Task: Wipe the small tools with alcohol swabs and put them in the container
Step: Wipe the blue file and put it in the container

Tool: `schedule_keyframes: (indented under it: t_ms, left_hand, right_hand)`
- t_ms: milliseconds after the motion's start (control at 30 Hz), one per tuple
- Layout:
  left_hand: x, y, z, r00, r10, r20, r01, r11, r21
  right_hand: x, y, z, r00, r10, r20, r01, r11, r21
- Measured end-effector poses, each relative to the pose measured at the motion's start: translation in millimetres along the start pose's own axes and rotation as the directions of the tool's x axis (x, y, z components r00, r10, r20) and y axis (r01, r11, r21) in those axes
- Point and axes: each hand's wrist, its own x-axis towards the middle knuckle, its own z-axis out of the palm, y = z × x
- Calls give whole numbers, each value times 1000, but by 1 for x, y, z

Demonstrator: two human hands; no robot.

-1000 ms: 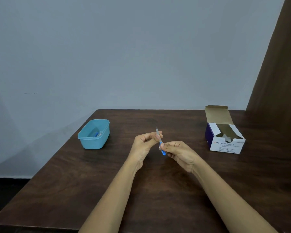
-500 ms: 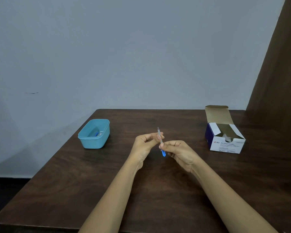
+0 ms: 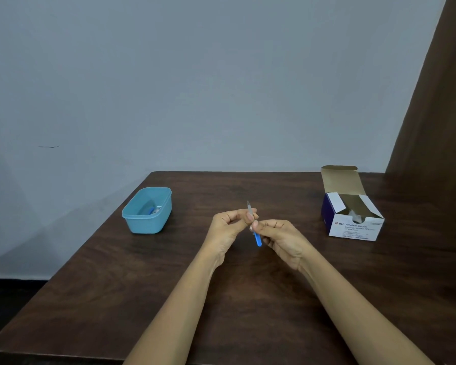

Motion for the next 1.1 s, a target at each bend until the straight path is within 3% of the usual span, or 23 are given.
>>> schedule_keyframes:
  t_ms: [400, 800, 1100]
  left_hand:
    - [-4, 5, 0, 999, -4, -46, 2, 999, -36]
    - [-4, 17, -9, 970, -87, -228, 47, 984, -174]
    - [-12, 38, -34, 944, -41, -328, -33, 975, -218]
  right_hand:
    - [-1, -5, -3, 997, 64, 40, -62, 997, -43]
    - [1, 0, -6, 991, 78, 109, -69, 993, -91]
    - [10, 13, -2, 999, 12, 48, -15, 999, 51]
